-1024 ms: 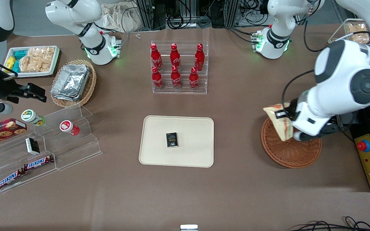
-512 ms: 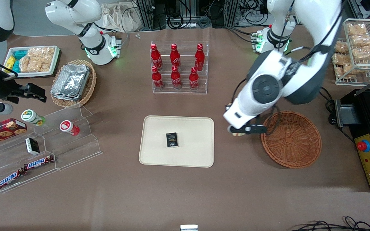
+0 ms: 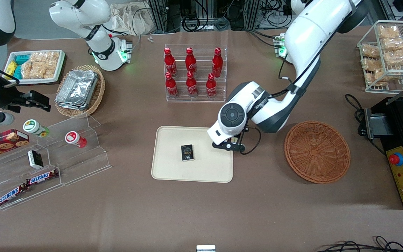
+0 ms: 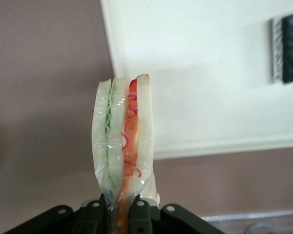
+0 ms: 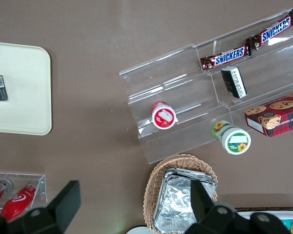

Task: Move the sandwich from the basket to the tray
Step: 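Lower the sandwich onto the tray beside the black item and release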

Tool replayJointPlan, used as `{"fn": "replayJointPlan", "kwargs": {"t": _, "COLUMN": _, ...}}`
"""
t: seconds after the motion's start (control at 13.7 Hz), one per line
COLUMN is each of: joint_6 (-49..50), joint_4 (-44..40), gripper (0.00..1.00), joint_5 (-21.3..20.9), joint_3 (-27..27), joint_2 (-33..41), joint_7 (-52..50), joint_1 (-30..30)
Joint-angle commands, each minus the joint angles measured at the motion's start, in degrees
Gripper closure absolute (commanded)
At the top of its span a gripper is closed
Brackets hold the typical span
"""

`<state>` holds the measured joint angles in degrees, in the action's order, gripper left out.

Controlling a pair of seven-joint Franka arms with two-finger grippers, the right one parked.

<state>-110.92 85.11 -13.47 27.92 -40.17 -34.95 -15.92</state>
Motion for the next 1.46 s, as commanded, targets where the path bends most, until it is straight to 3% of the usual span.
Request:
{"fn": "replayJointPlan", "kwargs": {"t": 0.0, "joint_6": -5.1, "joint_4": -2.5, "gripper": 1.00, "joint_5": -2.3, "joint_3": -0.3, "joint_2": -3.1, "joint_7": -0.5, "joint_1": -1.3}}
{"fn": "replayJointPlan", "kwargs": {"t": 0.37, "joint_6": -10.6, "joint_4": -2.2, "gripper": 1.00, "joint_5": -8.1, "joint_3": -0.7, "joint_2": -5.6, "joint_7": -2.5, "joint_1": -1.3}}
{"fn": "replayJointPlan", "kwargs": {"t": 0.44, "joint_6": -10.6, "joint_4": -2.2, "gripper": 0.85, "joint_5": -9.1, "joint_3": -0.7, "joint_2": -5.8, "joint_7": -3.5, "joint_1": -1.4}}
{"fn": "replayJointPlan", "kwargs": {"t": 0.51, "joint_6": -10.6, "joint_4": -2.3, "gripper": 0.59, "joint_5": -9.8, "joint_3": -0.7, "joint_2": -6.3, "joint_7": -4.1, "joint_1": -1.4}}
{"fn": "replayJointPlan", "kwargs": {"t": 0.59, "joint_6": -10.6, "joint_4": -2.4, "gripper": 0.24, "joint_5": -10.0, "joint_3": -0.7, "joint_2": -6.8, "joint_7": -4.8, "joint_1": -1.3}}
{"fn": "replayJointPlan", "kwargs": {"t": 0.66, "joint_6": -10.6, "joint_4": -2.3, "gripper": 0.00, "joint_5": -10.0, "joint_3": -0.7, "joint_2": -6.7, "joint_7": -5.4, "joint_1": -1.4}}
{"fn": "replayJointPlan", "kwargs": {"t": 0.95, "joint_6": -8.6, "joint_4": -2.7, "gripper": 0.00, "joint_5": -9.2, "joint_3": -0.6, "joint_2": -5.5, "joint_7": -7.1, "joint_1": -0.8}}
{"fn": "replayJointPlan", "kwargs": {"t": 1.1, "joint_6": -2.8, "joint_4": -3.5, "gripper": 0.00, "joint_5": -8.3, "joint_3": -0.4, "joint_2": -3.9, "joint_7": -6.4, "joint_1": -0.3}}
{"fn": "replayJointPlan", "kwargs": {"t": 1.39, "joint_6": 9.6, "joint_4": -7.9, "gripper": 0.00, "joint_5": -1.8, "joint_3": -0.2, "joint_2": 1.1, "joint_7": -0.3, "joint_1": 1.9}}
